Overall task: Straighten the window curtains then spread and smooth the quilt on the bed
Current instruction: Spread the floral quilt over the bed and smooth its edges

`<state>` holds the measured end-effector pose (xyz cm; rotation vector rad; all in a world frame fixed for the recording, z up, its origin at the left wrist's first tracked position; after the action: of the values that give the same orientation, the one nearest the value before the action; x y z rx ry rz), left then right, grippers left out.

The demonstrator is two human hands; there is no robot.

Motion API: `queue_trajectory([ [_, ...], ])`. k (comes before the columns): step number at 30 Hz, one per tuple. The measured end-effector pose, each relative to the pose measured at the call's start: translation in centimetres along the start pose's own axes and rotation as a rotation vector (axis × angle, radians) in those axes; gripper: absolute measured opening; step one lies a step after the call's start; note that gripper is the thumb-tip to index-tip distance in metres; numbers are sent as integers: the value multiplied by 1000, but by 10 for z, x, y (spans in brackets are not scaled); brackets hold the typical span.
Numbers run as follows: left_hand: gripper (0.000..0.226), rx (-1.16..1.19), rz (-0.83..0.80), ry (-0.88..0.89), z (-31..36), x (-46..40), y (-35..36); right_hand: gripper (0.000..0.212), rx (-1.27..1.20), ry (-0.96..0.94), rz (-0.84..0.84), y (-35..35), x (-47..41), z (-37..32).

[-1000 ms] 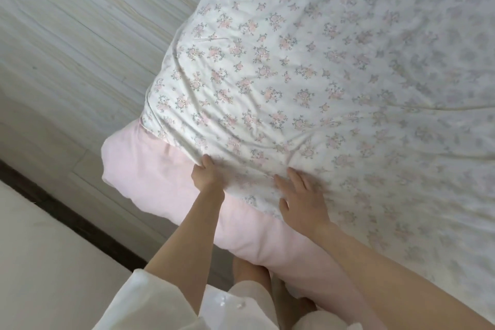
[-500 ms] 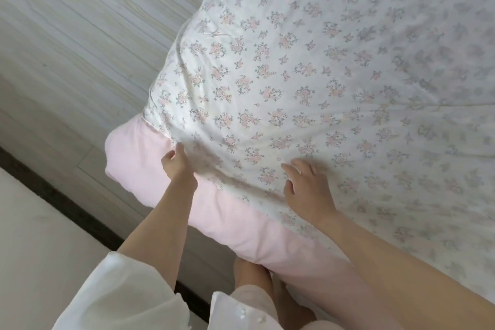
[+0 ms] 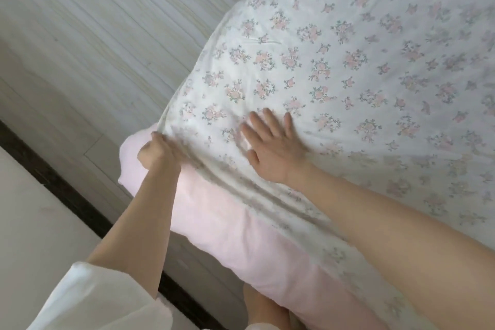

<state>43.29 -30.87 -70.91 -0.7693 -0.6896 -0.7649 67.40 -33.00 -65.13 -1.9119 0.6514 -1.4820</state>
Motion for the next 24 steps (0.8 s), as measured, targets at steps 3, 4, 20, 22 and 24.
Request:
queue_trajectory([
  [3,30,7,76,-57,-13,-7,-13,49,50,-334,-131,19,8,-43],
  [4,27,-82,95,-34,-9,-10,-11,42,16,-435,-134,20,15,-52],
  [20,63,-1158,-526,506,37,0,100,55,2,-337,-70,14,-16,-39],
  [22,66,-1145,-467,446,39,3,99,46,-103,-404,18,12,5,-38],
  [24,64,-1108,-350,462,38,17,97,45,-127,-273,243,0,18,-8],
])
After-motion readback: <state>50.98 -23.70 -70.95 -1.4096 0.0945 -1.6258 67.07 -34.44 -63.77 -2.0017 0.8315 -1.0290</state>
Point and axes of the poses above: each hand's wrist, its own x-axis away from the middle knuckle, its own y-axis out of the palm, z = x × y, the point moved 6 cm from there along -x, towards the middle knuckle, and after that the axes turned 9 degrees about -z, right-handed, at the moved point
